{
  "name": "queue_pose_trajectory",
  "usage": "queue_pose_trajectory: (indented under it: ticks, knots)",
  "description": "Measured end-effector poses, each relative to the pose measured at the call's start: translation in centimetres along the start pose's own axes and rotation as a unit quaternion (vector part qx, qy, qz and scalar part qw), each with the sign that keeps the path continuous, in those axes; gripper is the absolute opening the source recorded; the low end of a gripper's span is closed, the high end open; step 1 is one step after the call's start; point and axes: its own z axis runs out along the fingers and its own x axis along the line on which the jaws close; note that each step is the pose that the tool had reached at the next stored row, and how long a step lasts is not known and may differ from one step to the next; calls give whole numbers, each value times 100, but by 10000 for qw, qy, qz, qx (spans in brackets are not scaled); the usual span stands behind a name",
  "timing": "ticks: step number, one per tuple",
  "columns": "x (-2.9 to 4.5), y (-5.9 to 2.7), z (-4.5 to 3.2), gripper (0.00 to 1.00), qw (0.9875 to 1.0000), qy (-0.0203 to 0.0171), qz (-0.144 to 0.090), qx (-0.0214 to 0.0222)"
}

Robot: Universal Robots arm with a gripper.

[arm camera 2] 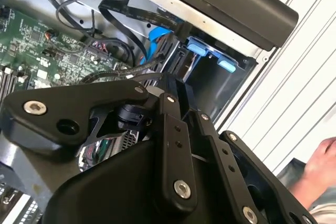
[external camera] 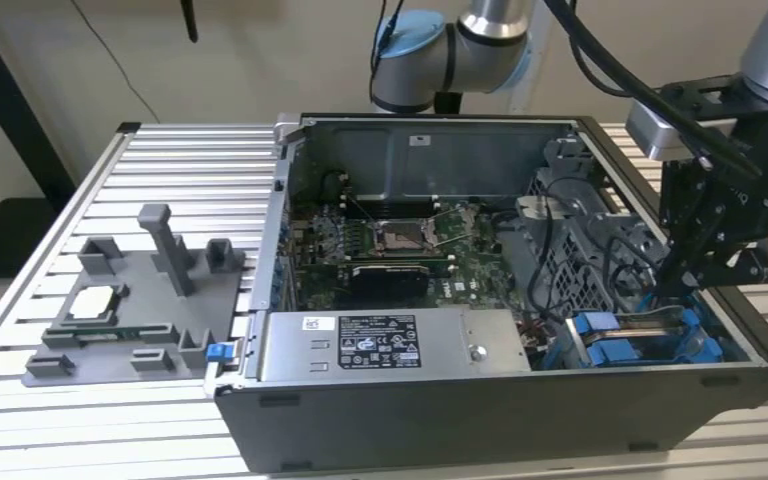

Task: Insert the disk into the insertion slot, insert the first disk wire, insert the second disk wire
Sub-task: 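Insert the first disk wire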

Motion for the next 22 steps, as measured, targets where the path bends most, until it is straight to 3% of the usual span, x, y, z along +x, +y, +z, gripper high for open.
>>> queue_pose_trajectory:
  ticks: [2, 6, 14, 22]
  knots:
    - [-1, -9, 4, 0, 10000, 2, -2, -10]
    - [-3, -42, 42, 0, 10000, 11, -3, -80]
    - [-2, -59, 167, 0, 10000, 9, -30, -83]
    - [-1, -73, 229, 0, 9999, 8, -59, -84]
